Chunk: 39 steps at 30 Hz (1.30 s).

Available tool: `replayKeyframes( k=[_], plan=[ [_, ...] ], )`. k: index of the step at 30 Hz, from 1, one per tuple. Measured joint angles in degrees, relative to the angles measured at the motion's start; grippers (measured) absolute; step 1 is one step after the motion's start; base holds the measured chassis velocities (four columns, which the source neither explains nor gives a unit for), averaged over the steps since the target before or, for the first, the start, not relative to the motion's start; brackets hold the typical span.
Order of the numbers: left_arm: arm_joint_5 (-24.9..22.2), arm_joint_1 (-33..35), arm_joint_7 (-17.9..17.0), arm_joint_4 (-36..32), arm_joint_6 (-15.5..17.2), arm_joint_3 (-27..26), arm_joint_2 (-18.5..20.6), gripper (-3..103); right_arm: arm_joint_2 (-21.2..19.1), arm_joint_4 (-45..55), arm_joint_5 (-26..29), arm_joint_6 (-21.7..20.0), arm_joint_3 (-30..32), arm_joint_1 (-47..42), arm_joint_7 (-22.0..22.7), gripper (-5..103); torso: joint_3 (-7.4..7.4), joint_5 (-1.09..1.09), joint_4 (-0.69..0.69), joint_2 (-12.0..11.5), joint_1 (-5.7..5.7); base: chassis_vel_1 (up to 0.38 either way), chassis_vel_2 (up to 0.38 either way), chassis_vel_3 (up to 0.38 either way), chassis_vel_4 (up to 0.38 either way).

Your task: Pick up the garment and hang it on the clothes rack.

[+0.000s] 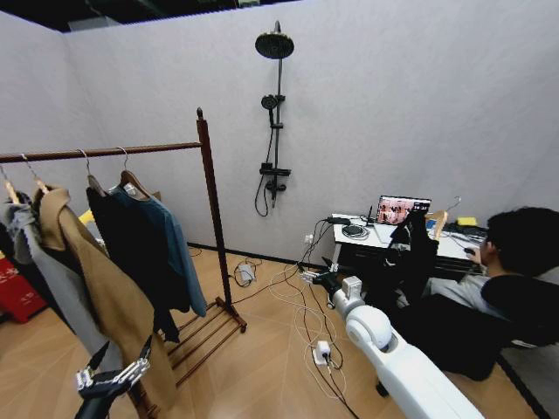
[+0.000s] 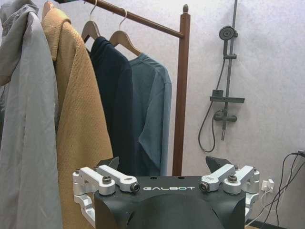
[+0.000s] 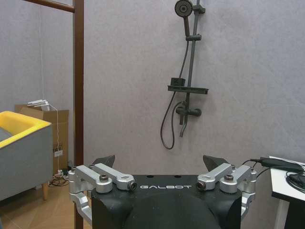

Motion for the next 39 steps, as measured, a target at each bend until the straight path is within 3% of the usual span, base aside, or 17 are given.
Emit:
replayKeyframes(
  k=[34,39],
  plan=[
    [0.0,0.0,0.01,0.0,0.0,0.0,0.0,100,0.22,0.25,-0.61,0.51,0.13,-1.35,-0.56,100,0.0,0.01,-0.05,0.0,-0.01,-0.017,-0.158,-0.154,-0.011],
    [0.0,0.0,0.01,0.0,0.0,0.0,0.0,100,0.48,0.13,-0.73,0.51,0.02,-1.47,-0.58,100,-0.01,-0.01,0.01,0.0,-0.01,0.065,-0.1,-0.093,0.071]
  ],
)
